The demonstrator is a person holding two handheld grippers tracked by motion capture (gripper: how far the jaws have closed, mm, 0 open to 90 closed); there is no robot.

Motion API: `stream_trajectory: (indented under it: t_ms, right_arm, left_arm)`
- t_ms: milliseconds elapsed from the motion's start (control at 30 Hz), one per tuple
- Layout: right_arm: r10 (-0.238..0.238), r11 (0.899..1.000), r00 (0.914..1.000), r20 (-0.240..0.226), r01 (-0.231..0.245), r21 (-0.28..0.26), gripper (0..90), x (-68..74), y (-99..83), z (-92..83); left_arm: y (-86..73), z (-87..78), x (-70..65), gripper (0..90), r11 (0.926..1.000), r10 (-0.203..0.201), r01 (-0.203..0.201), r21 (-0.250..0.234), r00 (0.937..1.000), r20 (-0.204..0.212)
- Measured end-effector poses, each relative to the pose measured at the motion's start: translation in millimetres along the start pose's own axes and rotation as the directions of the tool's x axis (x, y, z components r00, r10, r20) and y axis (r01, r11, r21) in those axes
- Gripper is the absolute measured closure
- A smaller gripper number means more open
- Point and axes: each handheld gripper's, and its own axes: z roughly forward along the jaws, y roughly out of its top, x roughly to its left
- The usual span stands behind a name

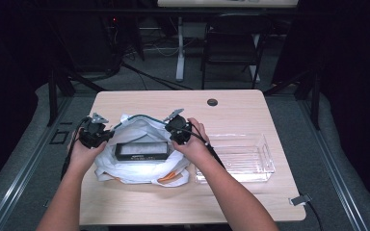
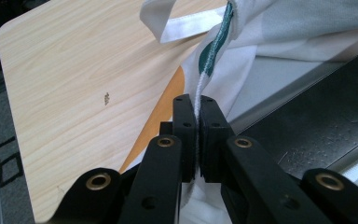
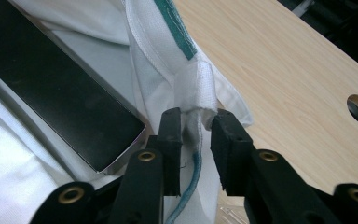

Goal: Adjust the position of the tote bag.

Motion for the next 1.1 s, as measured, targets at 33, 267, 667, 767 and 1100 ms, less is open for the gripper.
stream_trajectory:
  t_ms: [33,267,667,767,1100]
  right_arm:
    - [-0.001,1.0,1.0,0.002,0.001,0.002,77.2,-0.1,0.0,0.8]
    - [-0.038,0.999,0.9976,0.057,0.037,0.017,82.1,1.2,2.3,2.2]
    - [-0.051,0.999,0.9876,0.148,0.048,0.023,82.5,2.9,2.6,8.9]
    - [-0.034,0.999,0.9881,0.15,0.031,0.017,82.5,2.9,2.0,11.3]
    - [-0.03,0.999,0.9893,0.143,0.025,0.037,82.5,2.9,0.9,19.2]
  left_arm:
    - [0.1,0.2,0.0,87.7,1.0,0.001,-0.001,0.0,1.0,-0.001]
    - [0.0,1.4,0.9,87.7,1.0,-0.002,0.002,0.001,1.0,-0.001]
    - [0.2,4.2,2.8,87.7,0.9998,-0.005,0.005,0.022,1.0,-0.003]
    - [0.4,5.4,3.2,87.8,0.9996,-0.007,0.007,0.028,1.0,-0.001]
    - [2.2,14.1,0.1,87.8,0.9985,-0.004,0.004,0.054,1.0,-0.005]
